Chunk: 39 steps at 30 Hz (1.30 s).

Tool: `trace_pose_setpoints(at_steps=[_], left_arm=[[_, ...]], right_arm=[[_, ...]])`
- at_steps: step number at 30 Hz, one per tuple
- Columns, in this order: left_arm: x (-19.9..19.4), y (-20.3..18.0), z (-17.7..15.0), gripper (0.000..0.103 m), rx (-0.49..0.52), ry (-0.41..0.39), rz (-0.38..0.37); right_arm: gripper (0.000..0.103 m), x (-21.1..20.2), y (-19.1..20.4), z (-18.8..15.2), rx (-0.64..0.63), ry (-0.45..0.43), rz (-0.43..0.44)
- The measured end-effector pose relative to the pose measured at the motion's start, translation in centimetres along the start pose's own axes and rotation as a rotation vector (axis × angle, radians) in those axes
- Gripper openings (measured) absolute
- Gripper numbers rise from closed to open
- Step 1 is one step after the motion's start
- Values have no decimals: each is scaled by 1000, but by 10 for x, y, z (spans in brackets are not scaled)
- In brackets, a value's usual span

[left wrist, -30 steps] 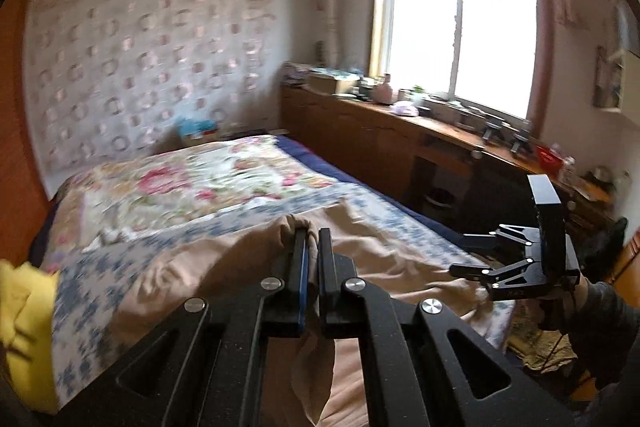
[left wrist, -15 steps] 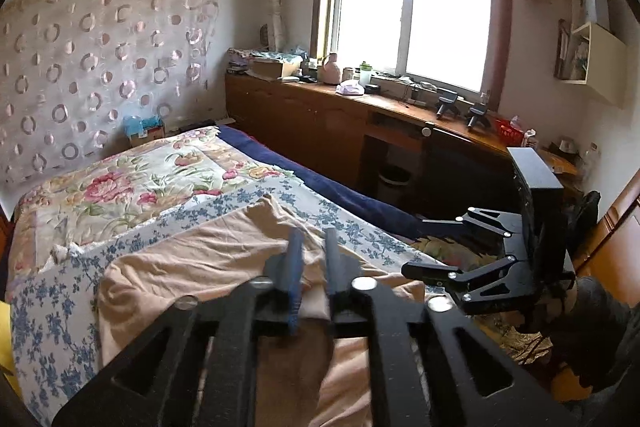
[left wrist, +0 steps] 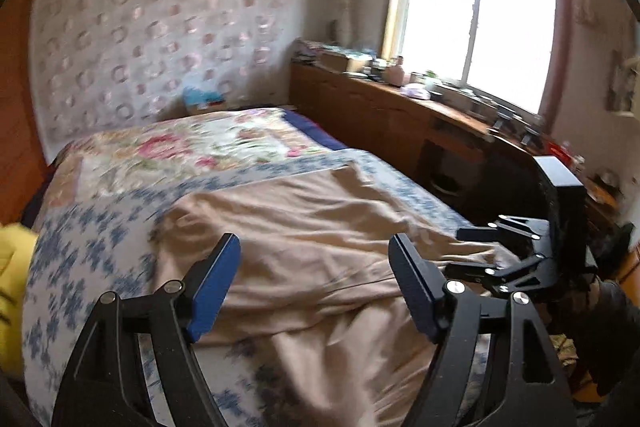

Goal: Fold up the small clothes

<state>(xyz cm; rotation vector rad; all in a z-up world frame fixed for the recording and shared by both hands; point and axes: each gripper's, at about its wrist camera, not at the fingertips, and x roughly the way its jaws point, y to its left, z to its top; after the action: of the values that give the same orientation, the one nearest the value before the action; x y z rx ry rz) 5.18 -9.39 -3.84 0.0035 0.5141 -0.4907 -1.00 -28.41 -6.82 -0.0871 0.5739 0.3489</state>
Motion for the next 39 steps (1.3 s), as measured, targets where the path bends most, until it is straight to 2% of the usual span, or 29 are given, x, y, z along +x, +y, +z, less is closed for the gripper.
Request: trace_pose_setpoints(at_steps=[9,11,12,13,17,19,22,29,34,39], left_arm=[[-1,41,-22,77,-57,17,76],[-2,45,-26,77,-51,16,104],[-3,49,-29,77,-49,17,121],[-4,51,-31,77,-52,18,130],[-5,63,-39,77,-80,29,148],[-4,67,-42,77,-89,35,159],[-4,70,-45,77,-94,35,163],[-4,68,-46,77,-82,30,160],[-2,64,-44,77,-67,30,159],[-1,58,-43,77,-57,33,150]], right_arm=[[69,38,13,-2,-38,93,33],[65,43,15,-1,-45,102,36],[55,46,18,-2,-51,106,45],[40,48,20,-2,-60,111,60],[26,57,22,-2,-95,135,41],[10,59,20,0,-93,136,47],[7,54,21,3,-99,116,62],[6,6,26,18,-97,-34,98],[6,-32,29,23,-103,-110,79],[6,-64,19,16,-96,-130,30]])
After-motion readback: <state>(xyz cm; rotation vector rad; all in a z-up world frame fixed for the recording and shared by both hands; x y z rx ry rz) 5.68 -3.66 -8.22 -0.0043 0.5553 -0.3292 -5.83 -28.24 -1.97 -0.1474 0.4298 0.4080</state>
